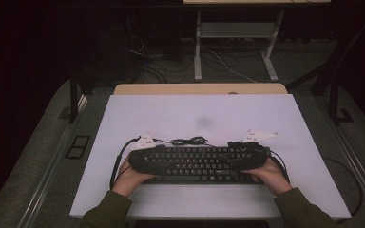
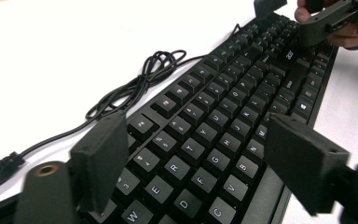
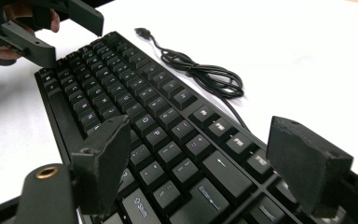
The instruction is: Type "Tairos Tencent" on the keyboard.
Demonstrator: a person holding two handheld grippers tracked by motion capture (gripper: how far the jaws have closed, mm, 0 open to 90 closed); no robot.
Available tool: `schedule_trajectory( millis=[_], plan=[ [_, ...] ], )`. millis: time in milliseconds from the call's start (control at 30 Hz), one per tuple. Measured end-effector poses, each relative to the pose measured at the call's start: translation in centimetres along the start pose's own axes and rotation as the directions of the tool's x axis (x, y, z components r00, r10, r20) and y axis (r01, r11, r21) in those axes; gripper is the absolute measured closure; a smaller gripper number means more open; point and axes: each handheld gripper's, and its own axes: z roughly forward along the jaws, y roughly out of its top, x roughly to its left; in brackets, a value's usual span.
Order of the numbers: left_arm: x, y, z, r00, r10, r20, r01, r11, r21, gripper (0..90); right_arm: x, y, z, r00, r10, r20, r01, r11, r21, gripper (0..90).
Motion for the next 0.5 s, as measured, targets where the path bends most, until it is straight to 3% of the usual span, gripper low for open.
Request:
schedule_trajectory(
  millis=[500],
  plan=[
    [0.0, -1.2, -2.1, 0.9994, -0.011, -0.033, 0.010, 0.9995, -0.029, 10.9, -0.3, -1.7, -2.5, 0.9994, 0.005, 0.033, -0.004, 0.999, -0.032, 19.2]
  ],
)
